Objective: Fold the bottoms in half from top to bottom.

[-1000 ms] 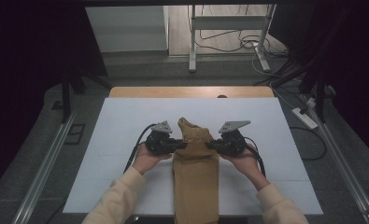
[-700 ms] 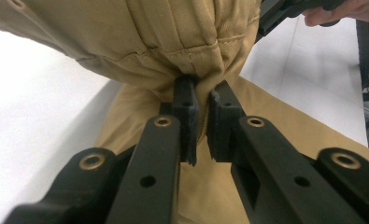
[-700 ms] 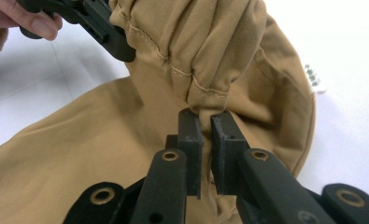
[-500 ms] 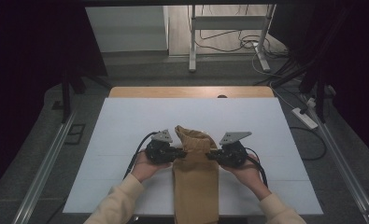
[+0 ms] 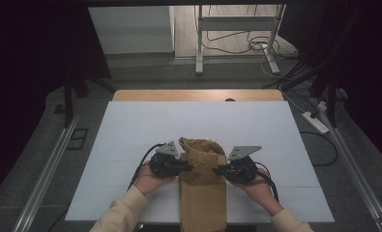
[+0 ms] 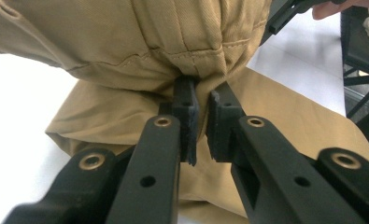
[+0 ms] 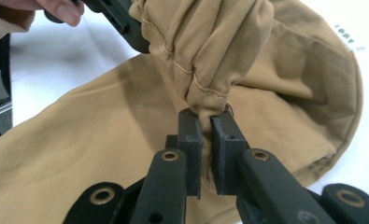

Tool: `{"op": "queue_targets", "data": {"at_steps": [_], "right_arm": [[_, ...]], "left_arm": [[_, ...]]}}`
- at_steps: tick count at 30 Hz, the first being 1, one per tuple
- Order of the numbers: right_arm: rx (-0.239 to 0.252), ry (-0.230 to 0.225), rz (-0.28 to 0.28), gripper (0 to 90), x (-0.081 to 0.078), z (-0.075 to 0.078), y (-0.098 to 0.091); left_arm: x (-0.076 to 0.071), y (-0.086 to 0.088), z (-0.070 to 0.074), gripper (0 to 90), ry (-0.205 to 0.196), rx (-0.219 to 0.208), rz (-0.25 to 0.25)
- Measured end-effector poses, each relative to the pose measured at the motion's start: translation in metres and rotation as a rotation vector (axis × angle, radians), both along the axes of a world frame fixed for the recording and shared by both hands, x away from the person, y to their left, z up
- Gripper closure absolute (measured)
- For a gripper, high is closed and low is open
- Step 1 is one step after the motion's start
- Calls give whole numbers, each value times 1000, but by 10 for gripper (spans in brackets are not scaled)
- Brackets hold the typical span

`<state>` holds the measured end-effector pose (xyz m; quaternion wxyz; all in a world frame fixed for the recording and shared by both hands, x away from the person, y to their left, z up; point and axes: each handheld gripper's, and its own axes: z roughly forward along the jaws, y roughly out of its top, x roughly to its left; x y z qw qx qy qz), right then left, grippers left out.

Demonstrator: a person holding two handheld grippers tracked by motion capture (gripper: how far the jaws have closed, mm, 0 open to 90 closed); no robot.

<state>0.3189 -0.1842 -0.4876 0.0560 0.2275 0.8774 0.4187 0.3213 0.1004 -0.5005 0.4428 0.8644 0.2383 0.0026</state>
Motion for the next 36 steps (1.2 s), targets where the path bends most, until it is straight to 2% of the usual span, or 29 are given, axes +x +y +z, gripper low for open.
{"op": "queue_targets", "data": {"at_steps": [14,23,32,36], "right_arm": [[-10,22,40,832,-21,-12,-6],[-28,41,60,832,-30,-21,-6],[-19,39,66,832,-34,-20,-7],[-23,40,74,832,-38,-20,-8]], "left_arm": [[-17,-5,-10,826,11,23,-42],[-25,-5,-17,817,28,30,-42],[-30,-4,-16,815,19,24,-48],[-36,-6,-18,808,29,30,-59]]}}
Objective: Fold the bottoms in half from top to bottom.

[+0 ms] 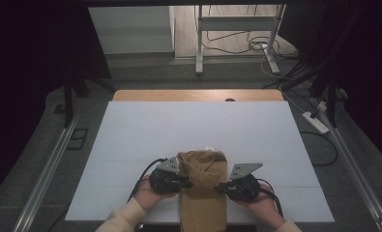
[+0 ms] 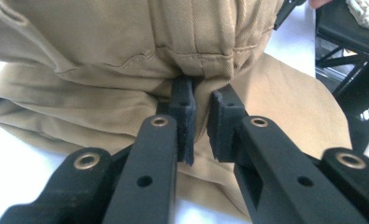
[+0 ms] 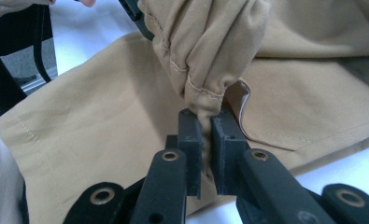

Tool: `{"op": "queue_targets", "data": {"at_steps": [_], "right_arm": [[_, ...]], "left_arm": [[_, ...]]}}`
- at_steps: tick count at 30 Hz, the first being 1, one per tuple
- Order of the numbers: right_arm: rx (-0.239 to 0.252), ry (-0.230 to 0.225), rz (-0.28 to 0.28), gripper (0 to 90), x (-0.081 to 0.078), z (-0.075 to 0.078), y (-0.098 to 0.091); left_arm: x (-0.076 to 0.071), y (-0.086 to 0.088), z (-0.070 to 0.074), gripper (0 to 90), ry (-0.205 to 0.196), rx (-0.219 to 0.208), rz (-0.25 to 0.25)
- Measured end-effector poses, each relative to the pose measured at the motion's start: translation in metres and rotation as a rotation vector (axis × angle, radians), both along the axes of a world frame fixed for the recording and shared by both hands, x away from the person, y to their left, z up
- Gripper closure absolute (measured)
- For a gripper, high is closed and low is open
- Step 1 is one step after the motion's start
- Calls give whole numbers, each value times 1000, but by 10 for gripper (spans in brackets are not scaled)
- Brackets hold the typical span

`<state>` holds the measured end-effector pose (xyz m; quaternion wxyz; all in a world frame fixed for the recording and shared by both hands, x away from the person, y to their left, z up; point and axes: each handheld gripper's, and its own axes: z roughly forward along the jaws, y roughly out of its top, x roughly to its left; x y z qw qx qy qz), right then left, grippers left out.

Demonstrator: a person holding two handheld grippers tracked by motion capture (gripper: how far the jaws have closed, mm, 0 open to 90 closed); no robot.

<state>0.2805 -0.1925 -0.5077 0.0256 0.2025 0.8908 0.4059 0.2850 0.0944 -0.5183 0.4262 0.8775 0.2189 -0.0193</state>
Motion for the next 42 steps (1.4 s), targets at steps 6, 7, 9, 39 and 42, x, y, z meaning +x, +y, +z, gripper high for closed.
{"op": "queue_targets", "data": {"at_steps": [6,7,9,39,42], "right_arm": [[0,9,11,832,-5,-1,-3],[-1,11,12,832,-6,-1,-3],[-5,13,20,832,-9,-2,-3],[-16,1,35,624,-23,-7,-11],[-3,-4,21,572,-26,-4,-17]], "left_arm": [[-8,-1,0,807,1,3,-13],[-9,-2,0,807,2,4,-15],[-12,-2,-1,806,3,5,-20],[-25,9,-6,526,32,12,11],[-27,21,-2,490,19,11,47]]}}
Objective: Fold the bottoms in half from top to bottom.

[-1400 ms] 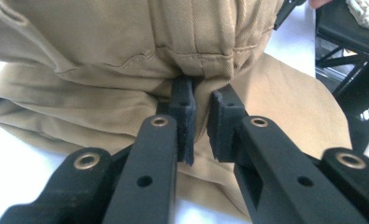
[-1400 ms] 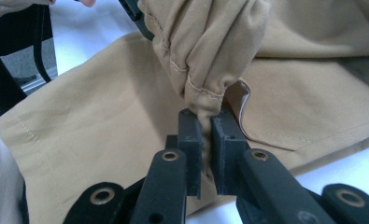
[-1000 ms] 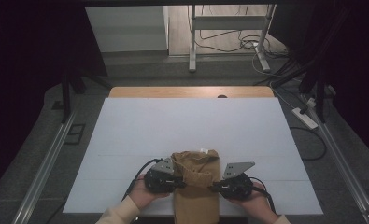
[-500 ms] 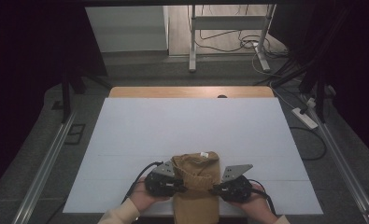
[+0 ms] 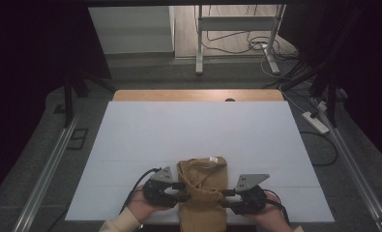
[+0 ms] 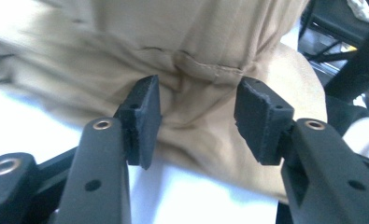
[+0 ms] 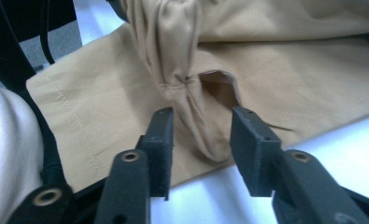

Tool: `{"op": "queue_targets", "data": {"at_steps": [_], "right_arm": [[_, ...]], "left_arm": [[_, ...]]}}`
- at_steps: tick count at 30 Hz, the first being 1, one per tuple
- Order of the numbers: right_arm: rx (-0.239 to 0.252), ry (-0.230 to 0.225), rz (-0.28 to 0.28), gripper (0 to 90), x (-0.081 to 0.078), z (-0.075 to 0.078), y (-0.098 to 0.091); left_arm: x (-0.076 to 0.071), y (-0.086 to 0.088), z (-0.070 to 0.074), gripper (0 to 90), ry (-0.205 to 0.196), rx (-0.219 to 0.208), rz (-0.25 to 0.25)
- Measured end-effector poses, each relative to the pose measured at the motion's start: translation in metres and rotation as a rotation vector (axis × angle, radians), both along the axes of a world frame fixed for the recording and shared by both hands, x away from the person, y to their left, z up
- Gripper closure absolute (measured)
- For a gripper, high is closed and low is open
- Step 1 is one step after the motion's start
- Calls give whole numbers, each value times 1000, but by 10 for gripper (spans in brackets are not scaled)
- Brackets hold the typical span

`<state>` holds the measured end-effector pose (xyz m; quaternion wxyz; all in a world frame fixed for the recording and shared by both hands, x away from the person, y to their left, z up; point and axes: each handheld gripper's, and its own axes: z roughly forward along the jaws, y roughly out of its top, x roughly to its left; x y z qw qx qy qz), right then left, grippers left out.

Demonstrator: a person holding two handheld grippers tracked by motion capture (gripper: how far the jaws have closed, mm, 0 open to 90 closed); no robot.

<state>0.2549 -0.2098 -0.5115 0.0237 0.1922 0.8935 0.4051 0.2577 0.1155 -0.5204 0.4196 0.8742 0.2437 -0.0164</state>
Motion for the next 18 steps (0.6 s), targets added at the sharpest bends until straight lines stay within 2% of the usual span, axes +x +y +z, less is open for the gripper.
{"op": "queue_targets", "data": {"at_steps": [5,8,12,18], "right_arm": [[36,-20,-50,516,-1,10,-13],[44,-27,-75,502,3,13,-17],[53,-44,-105,477,9,18,-19],[64,-72,-128,457,14,30,-19]], "left_arm": [[3,22,1,476,6,-14,75],[6,30,3,475,2,-26,108],[11,33,6,474,-2,-39,128],[20,28,5,468,-3,-27,133]]}}
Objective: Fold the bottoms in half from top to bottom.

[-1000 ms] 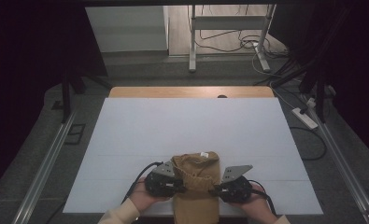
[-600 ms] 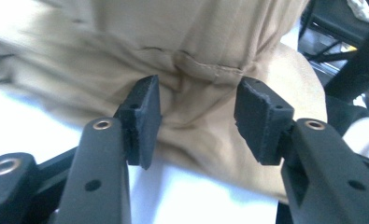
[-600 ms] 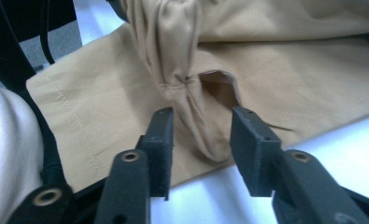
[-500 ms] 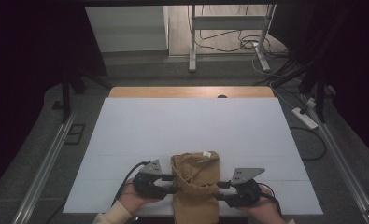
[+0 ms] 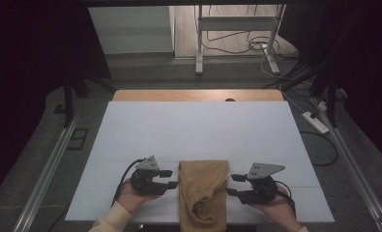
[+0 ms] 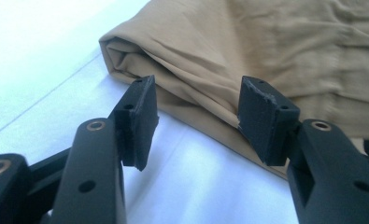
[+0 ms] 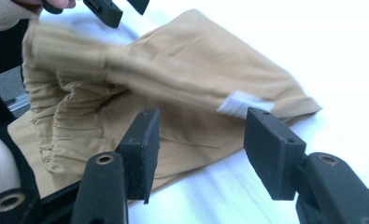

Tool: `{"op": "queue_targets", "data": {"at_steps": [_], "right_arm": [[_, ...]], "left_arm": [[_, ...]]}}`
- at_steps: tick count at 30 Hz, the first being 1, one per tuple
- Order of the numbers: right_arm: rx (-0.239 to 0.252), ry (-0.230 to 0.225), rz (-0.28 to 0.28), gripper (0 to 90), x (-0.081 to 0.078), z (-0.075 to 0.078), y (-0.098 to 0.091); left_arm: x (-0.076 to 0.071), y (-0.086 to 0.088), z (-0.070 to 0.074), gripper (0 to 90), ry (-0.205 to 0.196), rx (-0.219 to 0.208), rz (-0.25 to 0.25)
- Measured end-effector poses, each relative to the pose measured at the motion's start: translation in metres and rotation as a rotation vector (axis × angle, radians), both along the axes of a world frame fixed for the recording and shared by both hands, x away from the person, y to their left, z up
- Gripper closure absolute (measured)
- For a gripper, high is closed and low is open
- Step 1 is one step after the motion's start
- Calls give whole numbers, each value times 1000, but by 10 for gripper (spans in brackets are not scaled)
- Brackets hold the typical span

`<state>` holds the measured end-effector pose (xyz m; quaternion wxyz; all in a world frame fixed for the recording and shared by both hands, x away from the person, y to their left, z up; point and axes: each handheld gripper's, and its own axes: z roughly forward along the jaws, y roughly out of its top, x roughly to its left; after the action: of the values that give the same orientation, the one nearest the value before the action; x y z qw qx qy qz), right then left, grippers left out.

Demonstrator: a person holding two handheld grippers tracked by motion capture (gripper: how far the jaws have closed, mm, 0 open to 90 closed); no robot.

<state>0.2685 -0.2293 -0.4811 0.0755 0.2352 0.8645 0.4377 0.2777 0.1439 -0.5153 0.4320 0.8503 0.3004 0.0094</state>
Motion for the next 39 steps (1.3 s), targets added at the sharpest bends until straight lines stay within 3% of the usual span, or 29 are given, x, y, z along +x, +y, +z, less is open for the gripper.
{"op": "queue_targets", "data": {"at_steps": [6,11,21,28,39], "right_arm": [[16,-5,-45,448,4,9,-15],[17,21,-71,431,20,8,-12],[-11,51,-78,411,59,1,18],[-30,87,-92,389,83,-9,39],[-116,106,-64,364,71,-20,48]], "left_arm": [[4,-3,0,459,-1,4,-1],[10,-6,3,452,-3,-5,13],[29,-20,7,432,-7,-13,16],[33,-22,7,413,-5,-14,21],[31,-21,8,379,1,-21,27]]}}
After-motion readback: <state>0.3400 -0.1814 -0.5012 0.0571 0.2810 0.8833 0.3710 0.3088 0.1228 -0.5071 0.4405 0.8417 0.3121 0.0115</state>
